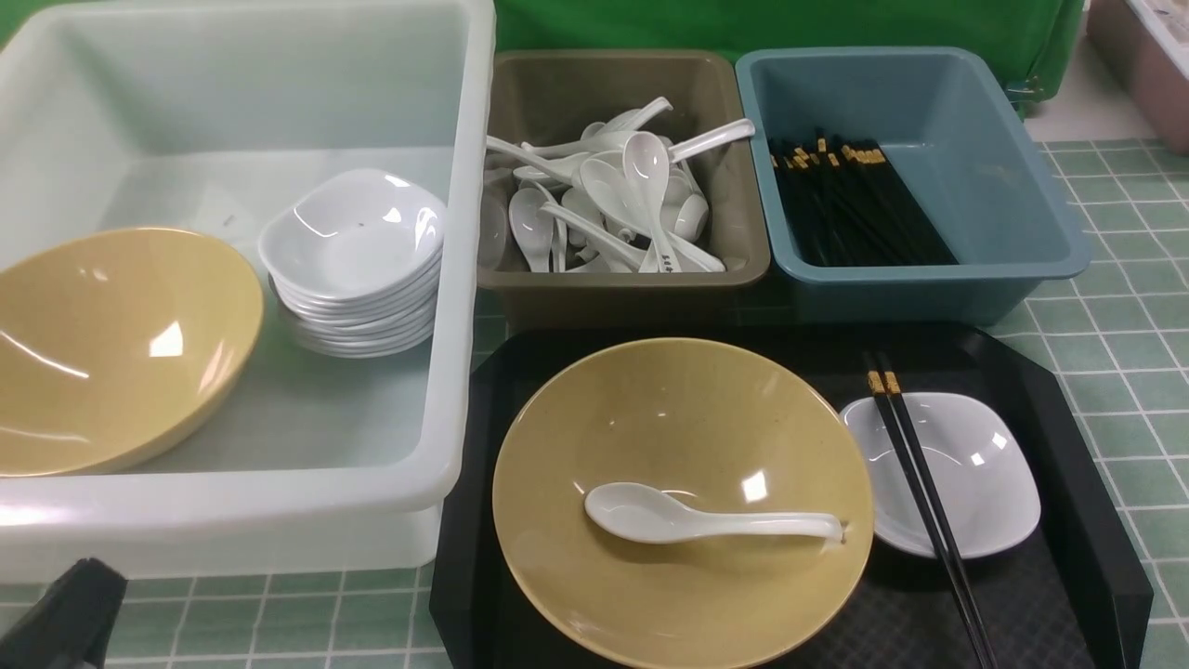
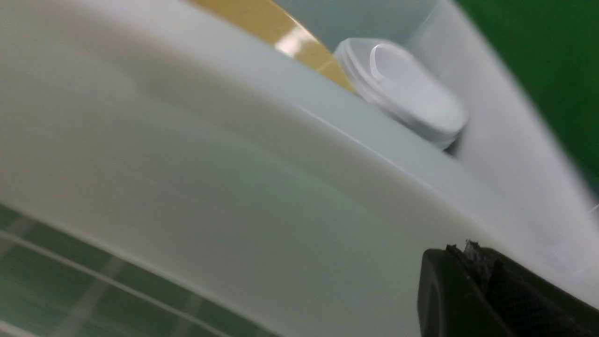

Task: On blue table put chopsticks spoon bowls plates into blue grey white boxes.
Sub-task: 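Move the grippers toward the tableware on the black tray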

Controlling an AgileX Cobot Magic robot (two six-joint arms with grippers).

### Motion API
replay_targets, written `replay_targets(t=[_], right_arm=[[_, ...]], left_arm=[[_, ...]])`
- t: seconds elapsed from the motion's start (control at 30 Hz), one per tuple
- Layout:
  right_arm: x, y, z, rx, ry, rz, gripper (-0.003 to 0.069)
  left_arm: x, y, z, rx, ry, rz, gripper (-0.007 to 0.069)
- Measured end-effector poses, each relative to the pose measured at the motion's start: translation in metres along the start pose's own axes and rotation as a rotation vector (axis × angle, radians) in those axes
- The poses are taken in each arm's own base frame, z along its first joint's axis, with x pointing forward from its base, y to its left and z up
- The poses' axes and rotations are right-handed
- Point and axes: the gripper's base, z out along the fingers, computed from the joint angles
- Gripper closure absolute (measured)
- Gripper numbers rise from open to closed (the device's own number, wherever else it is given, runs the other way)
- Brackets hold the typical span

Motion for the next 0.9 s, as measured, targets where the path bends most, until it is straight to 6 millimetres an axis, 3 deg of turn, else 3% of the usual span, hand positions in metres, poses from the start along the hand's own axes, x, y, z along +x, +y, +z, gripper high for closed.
replay_targets(t=[0.1, 0.17, 0.2, 0.33, 0.47, 0.53, 0.7, 0.73, 0.83, 0.9], right_arm=[[0.0, 0.0, 0.0, -0.001, 0.0, 0.208, 0.0419], [0.0, 0.0, 0.0, -0.004, -0.003, 0.305, 0.0419], [-0.002, 0.002, 0.0, -0.022, -0.018, 0.458, 0.0419], [-0.007, 0.005, 0.0, -0.078, -0.051, 0.713, 0.0419], [-0.006, 0.004, 0.0, -0.069, -0.044, 0.718, 0.0419], [-0.004, 0.003, 0.0, -0.051, -0.034, 0.684, 0.0419], [-0.006, 0.005, 0.0, -0.07, -0.048, 0.616, 0.0419], [-0.006, 0.005, 0.0, -0.076, -0.052, 0.609, 0.0419], [-0.017, 0.014, -0.003, -0.203, -0.123, 0.489, 0.0424], [-0.022, 0.017, -0.004, -0.21, -0.106, 0.442, 0.0438]], left_arm=[[-0.001, -0.005, 0.0, 0.057, 0.0, -0.295, 0.0623], [-0.001, -0.006, 0.0, 0.071, -0.002, -0.36, 0.0623], [-0.003, -0.007, 0.0, 0.085, -0.01, -0.424, 0.0623], [-0.003, -0.008, 0.0, 0.097, -0.013, -0.473, 0.0623], [-0.004, -0.009, -0.001, 0.1, -0.015, -0.436, 0.0623], [-0.007, -0.014, -0.002, 0.117, -0.019, -0.346, 0.0623], [-0.038, -0.061, -0.023, 0.237, -0.113, 0.112, 0.0623], [-0.039, -0.063, -0.024, 0.24, -0.113, 0.147, 0.0623], [-0.053, -0.091, -0.03, 0.236, -0.065, 0.45, 0.0623], [-0.057, -0.098, -0.028, 0.213, -0.011, 0.532, 0.0623]])
